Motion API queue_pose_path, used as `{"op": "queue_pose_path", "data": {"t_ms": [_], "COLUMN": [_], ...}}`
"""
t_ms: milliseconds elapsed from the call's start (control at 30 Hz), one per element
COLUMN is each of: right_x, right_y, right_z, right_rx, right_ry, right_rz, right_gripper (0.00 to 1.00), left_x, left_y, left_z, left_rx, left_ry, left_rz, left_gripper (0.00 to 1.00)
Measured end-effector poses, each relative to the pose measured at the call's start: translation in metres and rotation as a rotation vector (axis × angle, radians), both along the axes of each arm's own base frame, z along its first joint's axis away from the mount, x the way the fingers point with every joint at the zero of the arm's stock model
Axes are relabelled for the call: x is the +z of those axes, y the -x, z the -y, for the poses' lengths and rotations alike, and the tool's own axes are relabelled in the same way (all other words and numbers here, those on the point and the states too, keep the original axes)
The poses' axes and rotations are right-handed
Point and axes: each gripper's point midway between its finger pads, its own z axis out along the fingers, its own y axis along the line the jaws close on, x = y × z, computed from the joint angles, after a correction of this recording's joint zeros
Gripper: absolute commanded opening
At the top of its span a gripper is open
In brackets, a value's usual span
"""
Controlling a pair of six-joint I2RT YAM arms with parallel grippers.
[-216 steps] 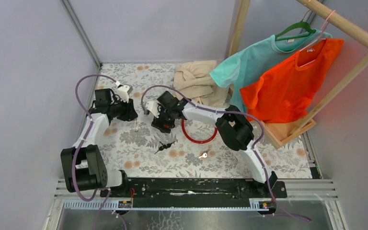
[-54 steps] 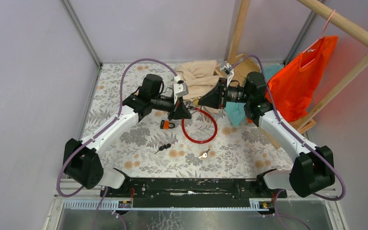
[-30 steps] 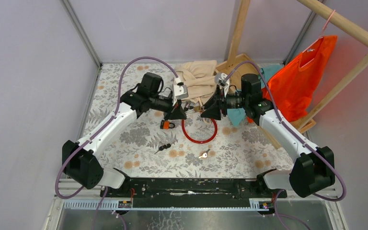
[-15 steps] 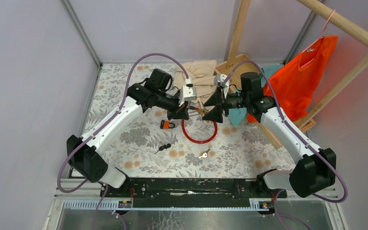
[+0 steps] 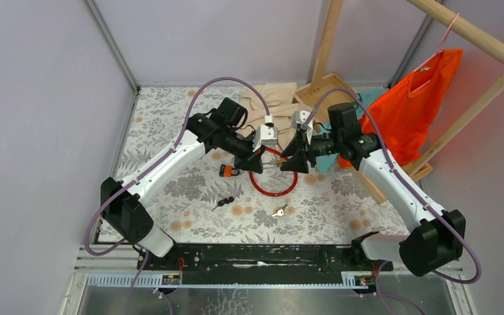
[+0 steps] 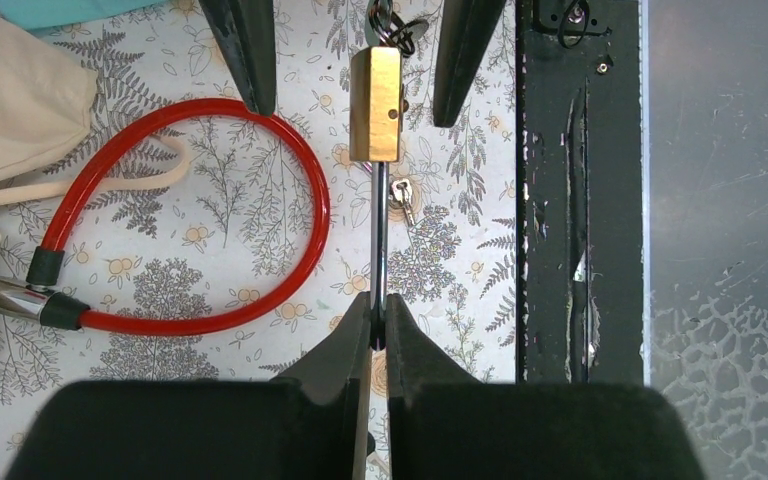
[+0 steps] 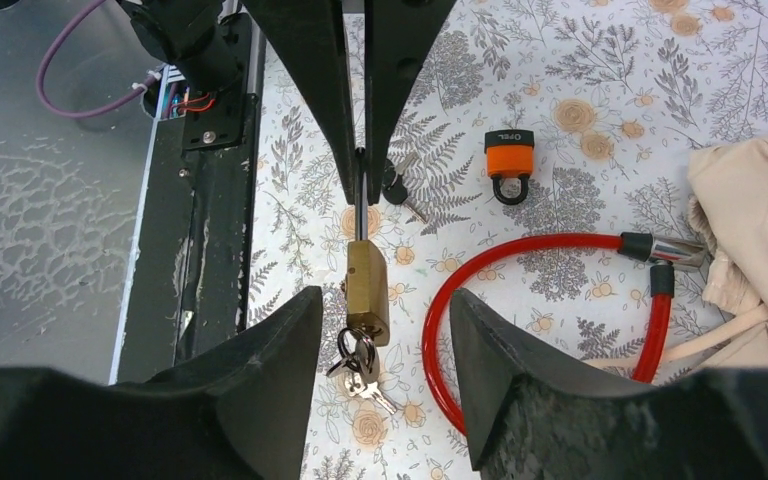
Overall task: Lock with the key
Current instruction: Place the lock at the center of the board.
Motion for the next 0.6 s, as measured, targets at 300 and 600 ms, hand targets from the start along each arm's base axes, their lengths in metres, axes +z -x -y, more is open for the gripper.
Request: {"op": "queue_pose_path", "data": {"t_ms": [300, 600], "right_x": [0.0, -0.004], "right_y": [0.01, 0.016], "right_z": [-0.005, -0.007], "right_rx": [0.035, 0.052], "right_ry": [0.003, 0.016], "right_rz": [0.009, 0.003], "right_gripper": [0.38, 0.41], "left_x": [-0.002, -0.005], "left_y": [0.003, 0.002], "left_z": [0.003, 0.003], "left_rx": [-0.008, -0.001], "left_ry": [-0.006, -0.015], "left_rz": [-0.01, -0.021], "left_gripper": [0.0, 0.0]}}
